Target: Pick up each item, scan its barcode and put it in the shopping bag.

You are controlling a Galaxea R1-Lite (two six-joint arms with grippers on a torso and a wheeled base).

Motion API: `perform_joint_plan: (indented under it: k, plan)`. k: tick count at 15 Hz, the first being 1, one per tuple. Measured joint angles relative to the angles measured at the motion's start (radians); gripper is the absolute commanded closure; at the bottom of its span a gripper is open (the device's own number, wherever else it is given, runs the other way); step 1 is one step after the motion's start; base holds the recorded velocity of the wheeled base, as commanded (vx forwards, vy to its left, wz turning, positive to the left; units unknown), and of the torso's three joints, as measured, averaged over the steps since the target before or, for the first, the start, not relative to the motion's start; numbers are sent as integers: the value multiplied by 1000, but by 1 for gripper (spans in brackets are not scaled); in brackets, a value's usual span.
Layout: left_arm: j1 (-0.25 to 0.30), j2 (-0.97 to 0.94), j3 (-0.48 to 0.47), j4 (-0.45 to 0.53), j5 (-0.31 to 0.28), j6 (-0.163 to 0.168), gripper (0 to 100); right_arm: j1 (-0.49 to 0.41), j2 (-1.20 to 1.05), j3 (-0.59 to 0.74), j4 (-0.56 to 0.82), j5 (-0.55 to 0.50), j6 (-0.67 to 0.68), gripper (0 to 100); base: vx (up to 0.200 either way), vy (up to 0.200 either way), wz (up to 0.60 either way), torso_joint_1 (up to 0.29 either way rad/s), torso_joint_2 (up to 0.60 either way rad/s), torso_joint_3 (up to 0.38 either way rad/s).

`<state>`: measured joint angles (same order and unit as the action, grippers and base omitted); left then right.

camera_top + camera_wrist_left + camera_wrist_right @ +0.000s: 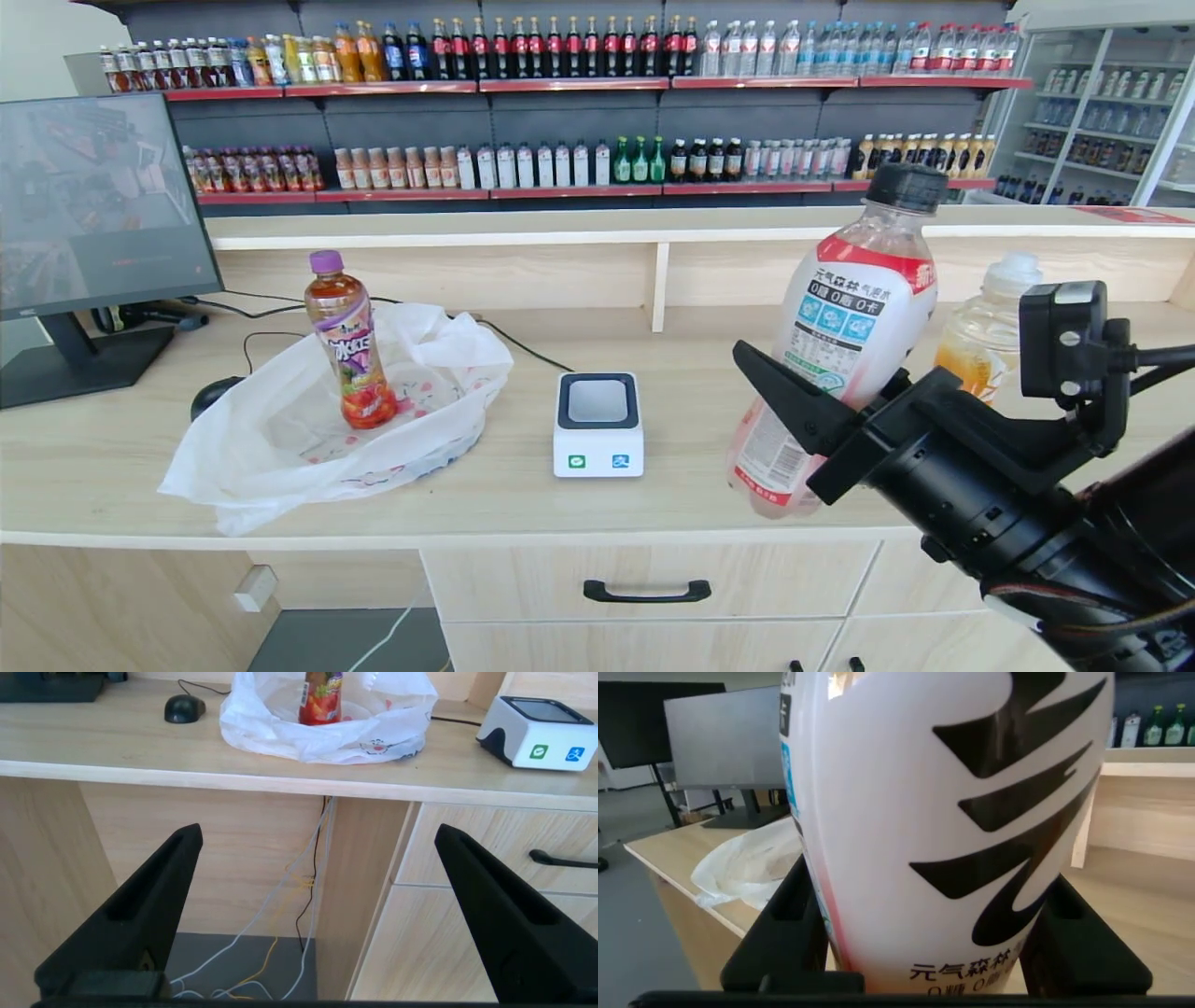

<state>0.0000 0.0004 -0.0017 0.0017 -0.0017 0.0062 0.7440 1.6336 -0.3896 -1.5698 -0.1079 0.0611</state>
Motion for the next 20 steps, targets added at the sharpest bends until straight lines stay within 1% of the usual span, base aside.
perform_joint_plan:
  k: [6,12,15,20]
  plan:
    - [0,0,0,0,0,-3,0,-34,3,0,0,0,1,100,0,0,0,0,0,0]
    - [-1,0,0,0,0,-4,0,-66,6,-4,3,0,-3,100,0,200,0,6,2,-2]
    - [0,0,0,0,0,-4,0,-105,4,-3,-1,1,-6,100,0,200,0,-6,-1,-1]
    - [1,0,0,0,0,-3,0,-114,4,0,0,2,-10,100,0,200,0,3,5,2]
